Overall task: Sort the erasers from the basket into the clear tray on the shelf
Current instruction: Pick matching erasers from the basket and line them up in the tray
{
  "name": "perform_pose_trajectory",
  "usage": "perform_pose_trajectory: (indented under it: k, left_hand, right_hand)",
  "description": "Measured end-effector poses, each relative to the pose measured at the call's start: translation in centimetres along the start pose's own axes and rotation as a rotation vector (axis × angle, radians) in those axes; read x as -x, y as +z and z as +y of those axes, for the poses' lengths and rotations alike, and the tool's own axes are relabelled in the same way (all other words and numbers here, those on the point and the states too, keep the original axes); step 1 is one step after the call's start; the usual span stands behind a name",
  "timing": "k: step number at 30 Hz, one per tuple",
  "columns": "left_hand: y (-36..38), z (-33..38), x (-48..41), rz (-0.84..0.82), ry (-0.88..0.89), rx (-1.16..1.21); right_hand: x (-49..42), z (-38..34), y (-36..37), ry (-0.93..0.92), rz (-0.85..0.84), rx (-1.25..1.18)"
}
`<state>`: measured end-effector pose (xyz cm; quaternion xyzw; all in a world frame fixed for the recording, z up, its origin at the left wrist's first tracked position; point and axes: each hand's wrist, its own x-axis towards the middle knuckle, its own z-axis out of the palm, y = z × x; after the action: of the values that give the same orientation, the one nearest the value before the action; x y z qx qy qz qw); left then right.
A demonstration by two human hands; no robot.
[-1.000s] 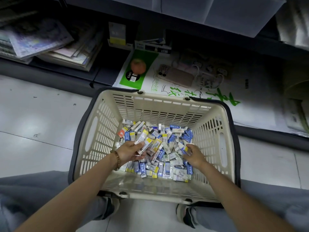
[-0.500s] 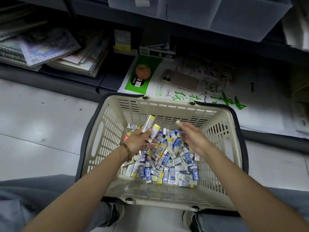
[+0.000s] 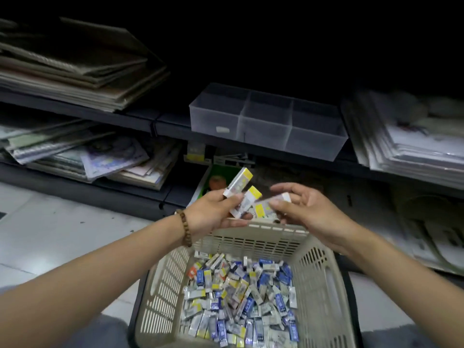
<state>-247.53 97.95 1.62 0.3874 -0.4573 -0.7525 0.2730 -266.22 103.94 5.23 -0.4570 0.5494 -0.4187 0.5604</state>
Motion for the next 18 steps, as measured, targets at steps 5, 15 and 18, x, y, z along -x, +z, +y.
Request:
perform_pose_trajectory:
  k: [5, 15, 18]
  left_hand:
    - [1.1, 0.8, 1.5, -0.151, -0.044, -0.146]
    - [1.9, 1.8, 1.2, -0.175, 0.047, -0.272]
    - [2.4, 1.3, 1.2, -0.218, 0.084, -0.314]
  right_hand:
    - [1.3, 1.1, 0.4, 0.085, -0.014, -0.051]
    - [1.5, 0.4, -0.1, 0.059, 0.058, -0.108]
    - [1.7, 1.0, 0.3, 0.071, 0.064, 0.001]
